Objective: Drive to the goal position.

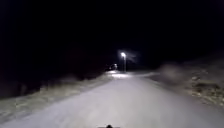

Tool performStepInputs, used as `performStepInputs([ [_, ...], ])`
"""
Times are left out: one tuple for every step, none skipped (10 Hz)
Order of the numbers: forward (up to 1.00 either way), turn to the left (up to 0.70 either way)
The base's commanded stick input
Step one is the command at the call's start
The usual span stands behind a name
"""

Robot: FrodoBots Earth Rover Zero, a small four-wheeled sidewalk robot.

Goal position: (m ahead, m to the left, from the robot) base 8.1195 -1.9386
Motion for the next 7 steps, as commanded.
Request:
performStepInputs([
  [0.70, 0.03],
  [0.70, 0.02],
  [0.70, 0.00],
  [0.70, 0.00],
  [0.70, 0.00],
  [0.70, 0.00],
  [0.70, 0.00],
])
